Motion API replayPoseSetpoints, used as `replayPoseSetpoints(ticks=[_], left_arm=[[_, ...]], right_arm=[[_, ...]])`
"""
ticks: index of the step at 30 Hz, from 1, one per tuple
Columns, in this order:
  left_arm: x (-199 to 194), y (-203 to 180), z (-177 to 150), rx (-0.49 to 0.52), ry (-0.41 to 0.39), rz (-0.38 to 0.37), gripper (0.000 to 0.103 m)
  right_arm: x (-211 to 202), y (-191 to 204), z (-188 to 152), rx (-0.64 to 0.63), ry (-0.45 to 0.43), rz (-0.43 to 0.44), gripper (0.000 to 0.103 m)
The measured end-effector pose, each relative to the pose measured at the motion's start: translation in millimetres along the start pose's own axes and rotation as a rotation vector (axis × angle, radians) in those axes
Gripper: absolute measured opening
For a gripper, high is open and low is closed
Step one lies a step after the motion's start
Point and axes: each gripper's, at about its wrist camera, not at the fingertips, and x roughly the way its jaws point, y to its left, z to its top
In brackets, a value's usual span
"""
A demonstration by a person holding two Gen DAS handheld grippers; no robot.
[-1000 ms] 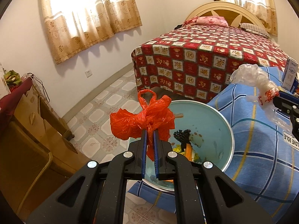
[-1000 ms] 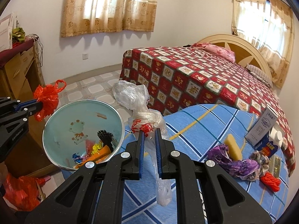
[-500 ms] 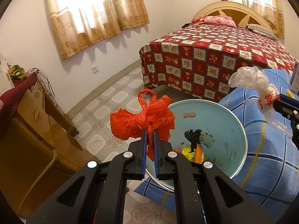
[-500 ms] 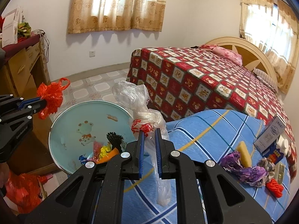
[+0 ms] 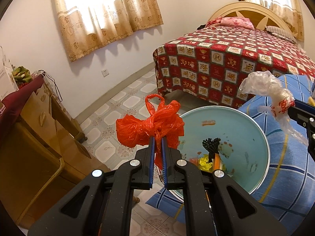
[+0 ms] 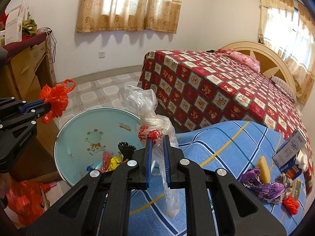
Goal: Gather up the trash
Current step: 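Carry the clear bag and red bag over the bin with both tools, then open both tools to drop the clear and red bags into the bin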
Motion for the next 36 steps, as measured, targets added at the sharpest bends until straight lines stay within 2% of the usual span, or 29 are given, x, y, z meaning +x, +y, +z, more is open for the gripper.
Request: replayPoseSetpoints(ticks=[36], left_arm=[[8,-3,6,-0.008,0.006,-0.014,0.007]], right_arm=[[16,19,7,-0.036,0.014,0.047,0.012]])
